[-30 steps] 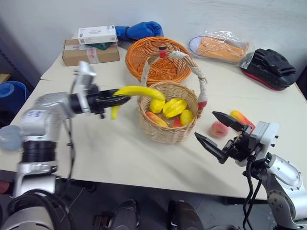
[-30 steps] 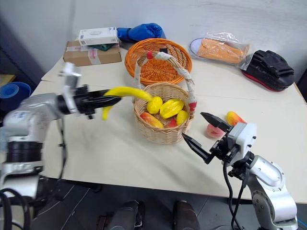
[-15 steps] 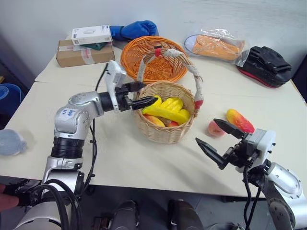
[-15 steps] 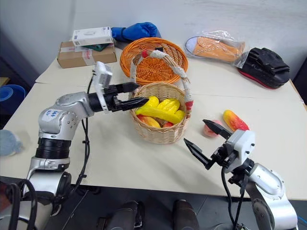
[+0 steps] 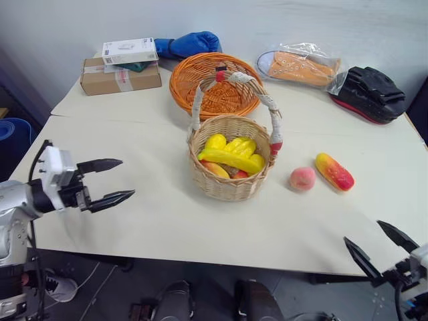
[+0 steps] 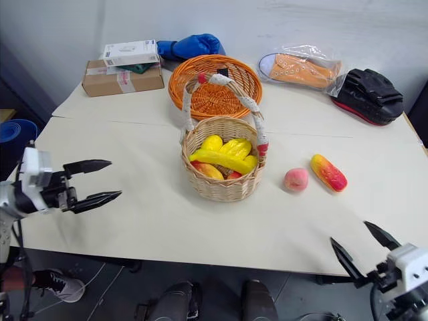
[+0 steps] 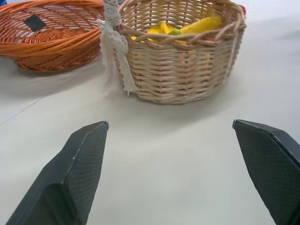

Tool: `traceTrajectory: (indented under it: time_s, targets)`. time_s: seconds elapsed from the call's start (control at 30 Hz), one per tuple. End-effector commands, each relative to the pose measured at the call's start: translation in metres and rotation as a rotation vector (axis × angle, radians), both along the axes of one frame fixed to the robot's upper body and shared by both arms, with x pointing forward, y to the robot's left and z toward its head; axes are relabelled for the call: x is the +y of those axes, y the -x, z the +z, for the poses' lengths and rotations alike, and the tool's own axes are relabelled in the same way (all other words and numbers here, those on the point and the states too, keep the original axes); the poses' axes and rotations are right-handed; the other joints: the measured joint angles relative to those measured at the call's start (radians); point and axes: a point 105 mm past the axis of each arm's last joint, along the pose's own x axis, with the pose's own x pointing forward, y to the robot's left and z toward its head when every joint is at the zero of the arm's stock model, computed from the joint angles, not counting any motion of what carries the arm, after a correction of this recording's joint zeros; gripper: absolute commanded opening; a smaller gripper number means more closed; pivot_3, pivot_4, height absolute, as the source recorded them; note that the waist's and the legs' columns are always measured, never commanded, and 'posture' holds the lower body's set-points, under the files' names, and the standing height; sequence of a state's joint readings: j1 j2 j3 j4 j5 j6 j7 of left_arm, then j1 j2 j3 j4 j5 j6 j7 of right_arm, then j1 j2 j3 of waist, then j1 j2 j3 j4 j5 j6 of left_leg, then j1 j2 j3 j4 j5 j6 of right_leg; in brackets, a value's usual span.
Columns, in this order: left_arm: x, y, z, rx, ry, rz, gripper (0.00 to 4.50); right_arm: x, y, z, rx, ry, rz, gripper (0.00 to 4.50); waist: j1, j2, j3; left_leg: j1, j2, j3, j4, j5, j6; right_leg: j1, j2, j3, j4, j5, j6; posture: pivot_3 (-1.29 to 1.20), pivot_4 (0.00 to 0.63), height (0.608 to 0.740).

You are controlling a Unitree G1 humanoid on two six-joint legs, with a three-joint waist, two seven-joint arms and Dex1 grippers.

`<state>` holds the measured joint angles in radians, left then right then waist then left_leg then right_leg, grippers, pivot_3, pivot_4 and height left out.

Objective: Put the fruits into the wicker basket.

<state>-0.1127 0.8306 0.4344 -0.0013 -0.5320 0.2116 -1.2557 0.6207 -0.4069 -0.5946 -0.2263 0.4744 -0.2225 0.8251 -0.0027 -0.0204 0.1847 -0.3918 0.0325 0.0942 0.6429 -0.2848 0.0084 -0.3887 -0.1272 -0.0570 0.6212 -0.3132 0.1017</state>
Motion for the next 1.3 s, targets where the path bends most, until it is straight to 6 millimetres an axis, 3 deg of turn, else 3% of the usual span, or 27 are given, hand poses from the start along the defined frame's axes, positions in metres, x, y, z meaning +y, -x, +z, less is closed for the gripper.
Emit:
traceTrajectory:
  time_s: [0.03, 0.1, 0.2, 0.33, 0.47, 0.63, 0.77, 1.0, 1.1, 1.2, 1.3]
  targets:
    - [-0.008, 0.014, 0.006, -0.036, 0.032, -0.057, 4.47, 0.004, 0.009, -0.009, 0.011, 0.017, 0.012, 4.50, -0.002, 0.001, 0.000, 0.001, 0.000, 0.000, -0.002, 0.000, 0.000, 0.000, 0.000, 0.000, 0.000, -0.001, -0.001, 0.00, 0.150, 0.740]
    - [-0.009, 0.023, 0.005, 0.006, 0.045, -0.062, 4.47, 0.015, -0.003, 0.002, -0.017, 0.036, 0.093, 4.50, -0.007, 0.001, 0.000, 0.001, 0.000, 0.000, -0.005, 0.001, -0.002, -0.001, 0.000, 0.001, 0.000, -0.001, -0.002, 0.00, 0.150, 0.740]
    - [-0.010, 0.032, 0.006, 0.021, 0.050, -0.059, 4.47, 0.030, -0.037, 0.036, -0.126, 0.019, 0.199, 4.50, -0.031, 0.001, 0.000, 0.001, 0.000, 0.001, -0.006, 0.002, -0.003, -0.002, 0.000, 0.002, 0.001, -0.001, -0.002, 0.00, 0.150, 0.740]
    - [-0.022, 0.028, 0.008, 0.008, 0.077, -0.084, 4.47, 0.059, -0.083, 0.066, -0.128, 0.033, 0.392, 4.50, -0.033, 0.002, 0.001, 0.005, 0.000, 0.003, -0.006, 0.005, -0.001, -0.001, 0.000, 0.001, 0.003, 0.000, -0.001, 0.00, 0.150, 0.740]
    - [-0.046, 0.020, 0.015, -0.019, 0.123, -0.157, 4.47, 0.085, -0.131, 0.071, 0.008, 0.075, 0.510, 4.50, -0.020, 0.002, 0.001, 0.004, 0.000, 0.002, -0.006, 0.008, 0.000, -0.002, 0.001, -0.002, 0.005, -0.001, -0.001, 0.00, 0.150, 0.740]
    - [-0.061, 0.014, 0.022, -0.043, 0.141, -0.193, 4.47, 0.102, -0.173, 0.061, 0.150, 0.127, 0.548, 4.50, -0.011, 0.001, 0.001, 0.000, -0.001, 0.002, -0.002, 0.009, -0.002, -0.003, 0.001, -0.008, 0.005, -0.001, -0.001, 0.00, 0.150, 0.740]
    - [-0.062, 0.017, 0.025, -0.044, 0.133, -0.197, 4.47, 0.096, -0.188, 0.061, 0.139, 0.213, 0.520, 4.50, -0.011, 0.002, 0.001, -0.004, -0.001, 0.003, 0.005, 0.007, 0.001, -0.005, 0.001, -0.013, 0.005, 0.000, 0.000, 0.00, 0.150, 0.740]
    - [-0.062, 0.024, 0.023, -0.034, 0.132, -0.175, 4.47, 0.082, -0.193, 0.052, 0.218, 0.199, 0.496, 4.50, -0.011, 0.002, 0.001, -0.006, -0.001, 0.004, 0.008, 0.006, 0.003, -0.005, -0.001, -0.017, 0.005, 0.001, 0.003, 0.00, 0.150, 0.740]
    - [-0.066, 0.023, 0.024, -0.035, 0.134, -0.190, 4.47, 0.075, -0.194, 0.039, 0.275, 0.178, 0.470, 4.50, -0.010, 0.002, 0.001, -0.006, -0.001, 0.003, 0.008, 0.006, 0.003, -0.004, -0.001, -0.018, 0.005, 0.002, 0.003, 0.00, 0.150, 0.740]
    - [-0.070, 0.025, 0.025, -0.008, 0.135, -0.225, 4.50, 0.074, -0.197, 0.043, 0.253, 0.145, 0.459, 3.88, -0.010, 0.002, 0.001, -0.006, -0.001, 0.002, 0.008, 0.006, 0.002, -0.004, -0.001, -0.018, 0.005, 0.002, 0.003, 0.00, 0.150, 0.740]
    - [-0.074, 0.030, 0.025, 0.024, 0.131, -0.264, 4.50, 0.071, -0.193, 0.040, 0.278, 0.179, 0.478, 2.89, -0.010, 0.001, 0.001, -0.006, -0.001, 0.002, 0.008, 0.006, 0.002, -0.004, -0.001, -0.018, 0.005, 0.002, 0.003, 0.00, 0.150, 0.740]
